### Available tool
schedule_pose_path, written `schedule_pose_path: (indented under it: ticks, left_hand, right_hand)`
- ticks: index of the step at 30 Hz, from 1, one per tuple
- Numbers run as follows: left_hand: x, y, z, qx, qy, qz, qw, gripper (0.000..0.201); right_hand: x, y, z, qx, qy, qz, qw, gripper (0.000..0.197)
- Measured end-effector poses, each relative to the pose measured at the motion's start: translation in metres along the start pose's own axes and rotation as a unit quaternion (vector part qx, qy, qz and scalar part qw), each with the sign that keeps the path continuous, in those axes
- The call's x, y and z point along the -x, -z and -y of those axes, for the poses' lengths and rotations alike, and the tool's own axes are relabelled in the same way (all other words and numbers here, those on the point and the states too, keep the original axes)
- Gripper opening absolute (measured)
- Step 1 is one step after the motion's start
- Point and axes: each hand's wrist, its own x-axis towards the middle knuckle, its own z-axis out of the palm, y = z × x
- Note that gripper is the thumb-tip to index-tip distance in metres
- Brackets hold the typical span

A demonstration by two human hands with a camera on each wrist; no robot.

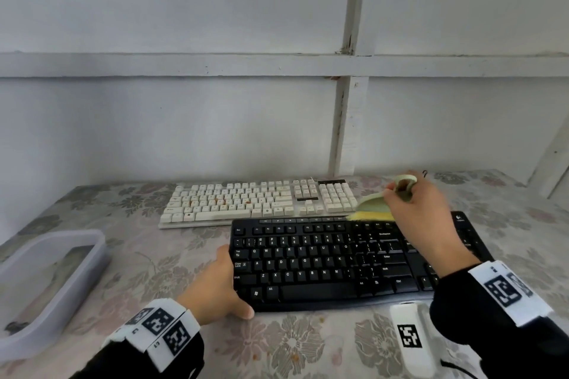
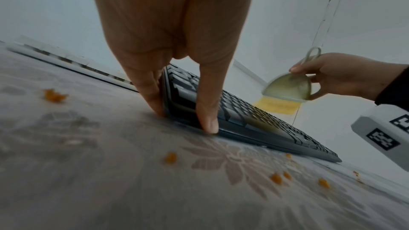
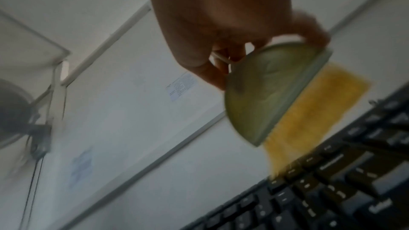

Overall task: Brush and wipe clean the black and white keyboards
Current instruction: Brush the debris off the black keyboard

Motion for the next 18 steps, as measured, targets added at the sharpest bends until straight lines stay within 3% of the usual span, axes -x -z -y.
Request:
schedule_pose_path:
  ticks: [2, 3, 7, 10, 13, 18]
  left_hand:
    - [0.0, 0.0, 0.0, -0.002, 0.002, 0.001, 1.0, 0.092]
    - [0.0, 0.0, 0.0, -0.003, 0.003, 0.002, 1.0, 0.093]
    - [0.001, 0.001, -0.001, -0.007, 0.005, 0.002, 1.0, 0.095]
    - [0.001, 0.001, -0.001, -0.009, 0.001, 0.002, 1.0, 0.096]
    - [0.003, 0.002, -0.003, -0.02, -0.004, -0.002, 1.0, 0.096]
    - [0.004, 0.002, -0.006, -0.046, -0.005, -0.005, 0.999, 0.099]
  right_hand:
    - [0.002, -0.005, 0.007, 0.088, 0.014, -0.053, 0.995, 0.013]
    - [0.005, -0.007, 0.014, 0.075, 0.027, -0.05, 0.996, 0.014]
    - [0.027, -0.027, 0.049, -0.106, 0.061, 0.094, 0.988, 0.006]
    - [0.044, -0.055, 0.073, -0.145, 0.081, 0.16, 0.973, 0.01]
    - [0.054, -0.083, 0.087, -0.143, 0.089, 0.168, 0.971, 0.019]
    - [0.065, -0.099, 0.094, -0.089, 0.105, 0.148, 0.979, 0.009]
